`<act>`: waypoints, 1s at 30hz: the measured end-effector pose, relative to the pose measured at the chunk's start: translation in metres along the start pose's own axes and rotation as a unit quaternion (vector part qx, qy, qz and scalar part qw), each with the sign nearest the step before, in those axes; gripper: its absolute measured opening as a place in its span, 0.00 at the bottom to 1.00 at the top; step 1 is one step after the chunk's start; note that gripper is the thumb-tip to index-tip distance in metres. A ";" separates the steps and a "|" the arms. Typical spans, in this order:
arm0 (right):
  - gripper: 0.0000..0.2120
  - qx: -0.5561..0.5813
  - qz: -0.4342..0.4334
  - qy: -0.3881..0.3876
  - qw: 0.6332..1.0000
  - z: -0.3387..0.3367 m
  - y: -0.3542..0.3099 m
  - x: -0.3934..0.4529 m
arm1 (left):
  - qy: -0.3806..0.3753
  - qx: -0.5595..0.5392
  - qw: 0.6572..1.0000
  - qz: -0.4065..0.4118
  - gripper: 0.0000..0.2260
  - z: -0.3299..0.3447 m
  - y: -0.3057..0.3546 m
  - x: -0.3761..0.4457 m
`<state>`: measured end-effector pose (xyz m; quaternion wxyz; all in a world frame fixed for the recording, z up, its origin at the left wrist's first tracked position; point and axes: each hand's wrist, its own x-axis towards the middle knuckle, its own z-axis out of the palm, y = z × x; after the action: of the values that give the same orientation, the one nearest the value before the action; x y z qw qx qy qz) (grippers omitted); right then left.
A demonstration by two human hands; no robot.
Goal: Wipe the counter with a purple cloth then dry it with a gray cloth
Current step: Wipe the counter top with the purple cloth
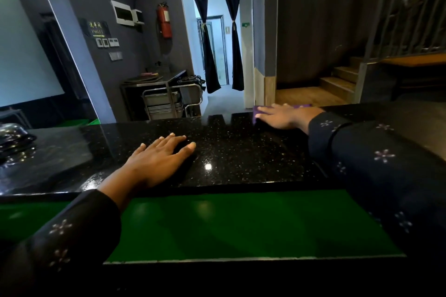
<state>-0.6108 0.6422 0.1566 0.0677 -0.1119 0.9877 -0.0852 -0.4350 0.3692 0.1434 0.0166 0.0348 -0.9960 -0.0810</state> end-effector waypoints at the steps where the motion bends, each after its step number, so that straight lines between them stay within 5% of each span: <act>1: 0.30 -0.003 0.017 0.000 1.000 -0.002 0.008 -0.002 | -0.001 0.001 1.000 -0.001 0.31 0.000 0.000 0.000; 5: 0.31 -0.009 0.022 -0.013 1.000 0.000 -0.002 -0.021 | 0.006 0.002 1.000 -0.001 0.30 0.000 0.003 -0.002; 14: 0.28 -0.054 -0.153 -0.003 0.987 0.030 -0.034 -0.175 | 0.005 0.002 1.000 -0.006 0.32 -0.004 0.008 -0.009; 18: 0.28 -0.051 -0.134 -0.005 0.990 0.029 -0.026 -0.197 | 0.006 0.009 1.000 -0.006 0.33 -0.002 0.010 -0.010; 27: 0.31 -0.010 -0.012 -0.022 1.000 0.016 -0.064 -0.107 | -0.002 0.003 1.000 -0.012 0.35 -0.004 0.008 -0.008; 30: 0.31 -0.013 -0.057 -0.029 0.998 0.023 -0.084 -0.131 | -0.004 0.003 1.000 -0.015 0.35 -0.005 0.009 -0.007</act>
<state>-0.4634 0.5883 0.1647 0.0904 -0.1712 0.9783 -0.0731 -0.4287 0.3781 0.1499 0.0111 0.0499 -0.9956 -0.0785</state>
